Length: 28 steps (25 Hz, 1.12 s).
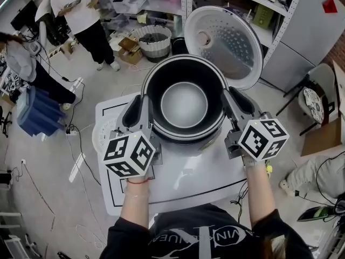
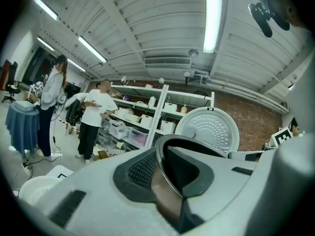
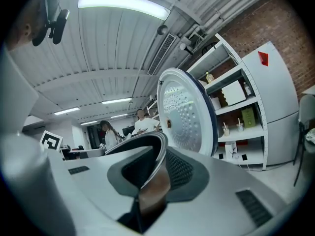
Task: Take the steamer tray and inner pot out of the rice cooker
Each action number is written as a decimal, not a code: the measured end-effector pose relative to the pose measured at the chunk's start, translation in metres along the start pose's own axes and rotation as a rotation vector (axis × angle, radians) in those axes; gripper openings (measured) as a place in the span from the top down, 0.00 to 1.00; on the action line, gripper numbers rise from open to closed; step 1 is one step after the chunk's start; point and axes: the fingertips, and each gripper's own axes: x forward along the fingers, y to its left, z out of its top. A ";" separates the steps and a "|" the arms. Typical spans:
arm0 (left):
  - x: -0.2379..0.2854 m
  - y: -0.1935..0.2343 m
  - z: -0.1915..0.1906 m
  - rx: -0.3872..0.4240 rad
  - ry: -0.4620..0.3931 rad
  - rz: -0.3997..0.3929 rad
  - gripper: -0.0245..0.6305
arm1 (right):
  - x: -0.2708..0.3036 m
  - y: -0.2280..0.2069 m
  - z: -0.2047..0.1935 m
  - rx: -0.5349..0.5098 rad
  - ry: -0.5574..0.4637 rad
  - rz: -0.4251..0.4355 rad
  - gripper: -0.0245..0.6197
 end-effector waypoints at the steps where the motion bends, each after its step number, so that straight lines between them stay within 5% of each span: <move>1: -0.002 -0.002 0.002 -0.002 -0.008 0.004 0.86 | -0.001 0.001 0.002 0.000 -0.005 0.003 0.84; 28: -0.065 -0.002 0.060 -0.028 -0.162 0.034 0.87 | -0.023 0.063 0.044 -0.013 -0.123 0.082 0.84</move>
